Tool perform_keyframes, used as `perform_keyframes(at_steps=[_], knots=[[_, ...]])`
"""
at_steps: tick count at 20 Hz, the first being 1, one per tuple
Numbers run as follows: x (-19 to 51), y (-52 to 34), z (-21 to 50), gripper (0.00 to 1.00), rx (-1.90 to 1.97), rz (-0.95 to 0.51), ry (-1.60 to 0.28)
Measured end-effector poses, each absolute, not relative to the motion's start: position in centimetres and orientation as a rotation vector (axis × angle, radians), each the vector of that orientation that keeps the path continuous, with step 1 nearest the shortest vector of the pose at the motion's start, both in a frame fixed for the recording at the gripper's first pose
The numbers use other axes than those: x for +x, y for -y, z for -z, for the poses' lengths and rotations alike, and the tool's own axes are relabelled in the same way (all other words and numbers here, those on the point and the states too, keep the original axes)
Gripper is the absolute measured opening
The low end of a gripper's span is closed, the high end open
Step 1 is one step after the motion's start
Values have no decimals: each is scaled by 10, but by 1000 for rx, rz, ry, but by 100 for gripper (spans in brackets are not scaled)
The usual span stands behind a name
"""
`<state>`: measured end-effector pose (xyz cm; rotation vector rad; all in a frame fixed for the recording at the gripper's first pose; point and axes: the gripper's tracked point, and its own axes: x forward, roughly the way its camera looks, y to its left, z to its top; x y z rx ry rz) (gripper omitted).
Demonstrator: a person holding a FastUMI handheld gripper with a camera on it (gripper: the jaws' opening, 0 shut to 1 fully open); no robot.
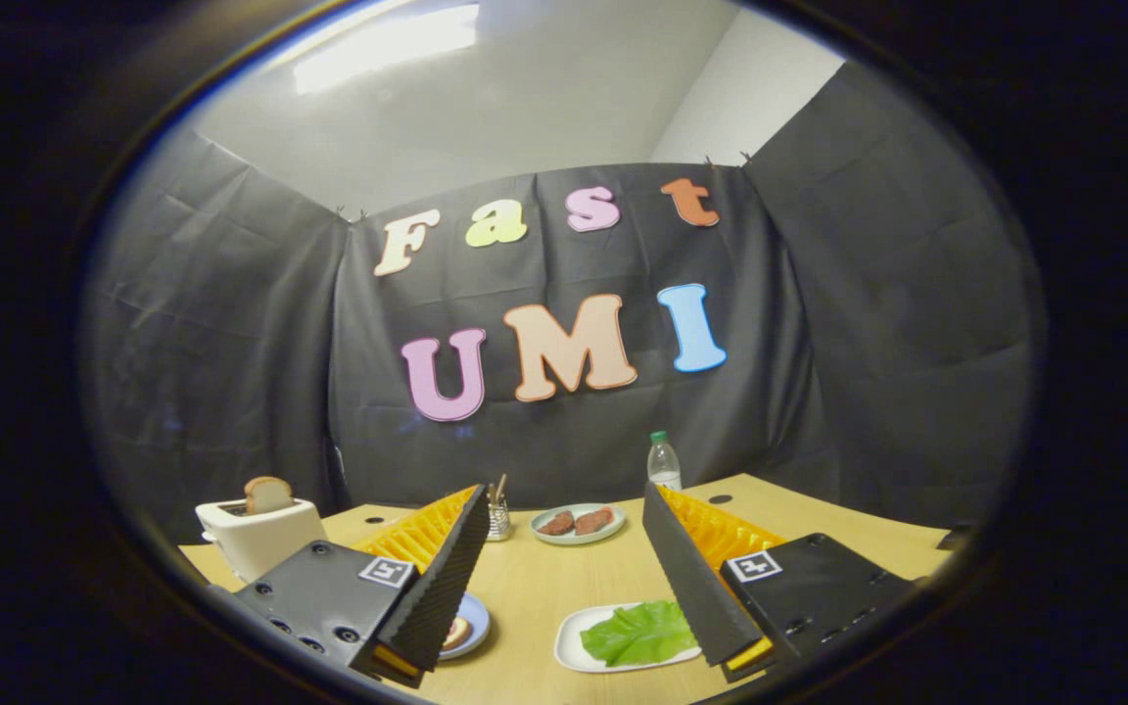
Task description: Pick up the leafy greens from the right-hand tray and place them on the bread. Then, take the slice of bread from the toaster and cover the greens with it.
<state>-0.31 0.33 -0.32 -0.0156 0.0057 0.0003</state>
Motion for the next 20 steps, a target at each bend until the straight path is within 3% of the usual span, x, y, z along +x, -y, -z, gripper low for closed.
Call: perform_keyframes(at_steps=[20], knots=[[-2,4,11,100,-22,10,-36]])
